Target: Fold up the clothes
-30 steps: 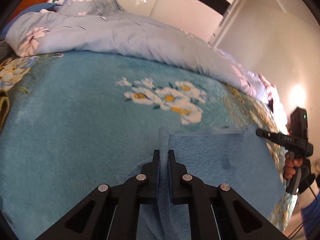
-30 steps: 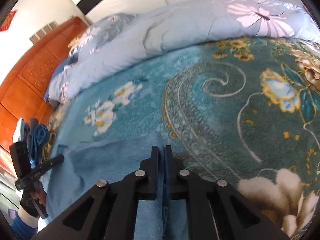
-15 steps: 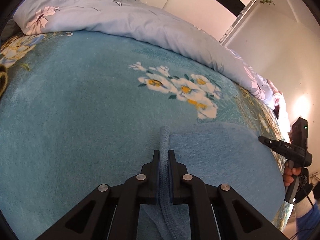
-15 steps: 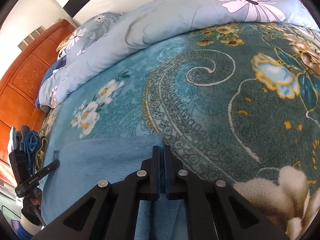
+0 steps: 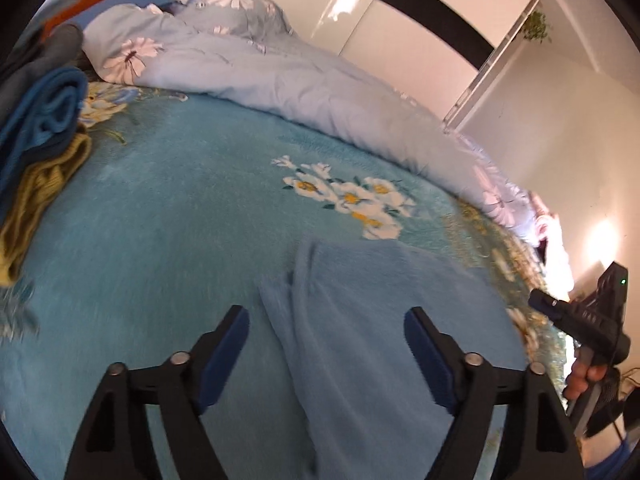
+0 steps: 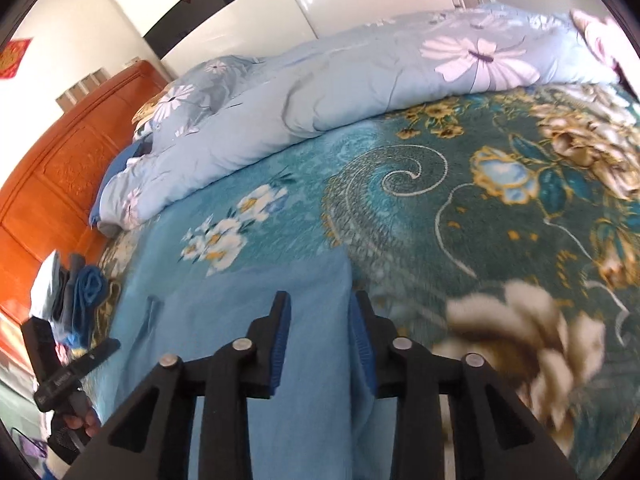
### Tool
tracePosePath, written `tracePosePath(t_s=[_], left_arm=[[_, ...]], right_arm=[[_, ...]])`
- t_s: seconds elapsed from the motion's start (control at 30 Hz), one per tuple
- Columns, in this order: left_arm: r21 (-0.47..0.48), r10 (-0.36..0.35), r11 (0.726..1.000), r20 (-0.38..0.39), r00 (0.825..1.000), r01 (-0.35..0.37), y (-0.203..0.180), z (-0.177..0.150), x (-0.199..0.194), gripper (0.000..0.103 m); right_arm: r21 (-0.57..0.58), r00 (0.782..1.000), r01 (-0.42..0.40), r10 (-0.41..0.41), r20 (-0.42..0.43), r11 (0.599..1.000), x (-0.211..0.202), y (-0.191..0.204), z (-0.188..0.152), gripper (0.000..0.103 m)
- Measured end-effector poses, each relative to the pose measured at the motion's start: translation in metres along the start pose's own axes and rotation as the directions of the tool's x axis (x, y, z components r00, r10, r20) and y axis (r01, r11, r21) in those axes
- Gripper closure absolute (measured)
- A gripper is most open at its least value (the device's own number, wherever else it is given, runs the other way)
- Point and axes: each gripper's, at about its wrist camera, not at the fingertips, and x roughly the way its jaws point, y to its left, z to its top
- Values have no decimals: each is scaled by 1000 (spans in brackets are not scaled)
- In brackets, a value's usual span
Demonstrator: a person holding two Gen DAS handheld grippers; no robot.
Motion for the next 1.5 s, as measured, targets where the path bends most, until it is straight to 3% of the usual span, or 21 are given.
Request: tracePosePath(t_s=[0.1,0.17,0.3,0.4,0.5,0.7,0.8,0.97,1.03,1.3,1.5], left_arm=[[27,12,1000,43,999,-13,-12,-15,-27,2],[48,8,999,58,998,-10,-20,-24,-41,0],[82,23,996,45,999,-27,-34,-42,-60,0],[105,27,994,60,998,-33,-41,-54,-71,0],[154,42,987,79,996,-54,-50,-68,-81,0],[209,5,978,82,997,-22,-63,-90,-93,0],[259,5,966,91,996,-28,-73,-99,-98,0],[314,36,947,114,993,-70,-84,-106,-102,0],[325,61,940,126,990,-100,-87,-108,-104,0],[321,57,942,133,989,-97,-90,-103,-101,0],[317,32,946,115,993,-67,-95,-94,-88,0]], right_arm=[[-15,1000,-13,13,-8,1000,-18,12,-23,57],[-34,1000,-7,7,-16,999,-30,20,-41,51],[-50,1000,-17,16,-19,999,-47,28,-70,46],[-35,1000,-24,24,20,999,-61,29,-87,36],[-35,999,-22,24,40,999,-70,29,-99,35],[-44,997,8,-4,83,999,-85,29,-113,33],[-66,993,21,-13,114,998,-91,31,-119,20],[-85,992,33,-22,125,996,-98,34,-124,16],[-99,989,42,-27,148,994,-101,36,-125,0],[-210,979,120,-80,189,970,-105,54,-123,0],[-252,981,110,-63,185,962,-95,57,-121,0]])
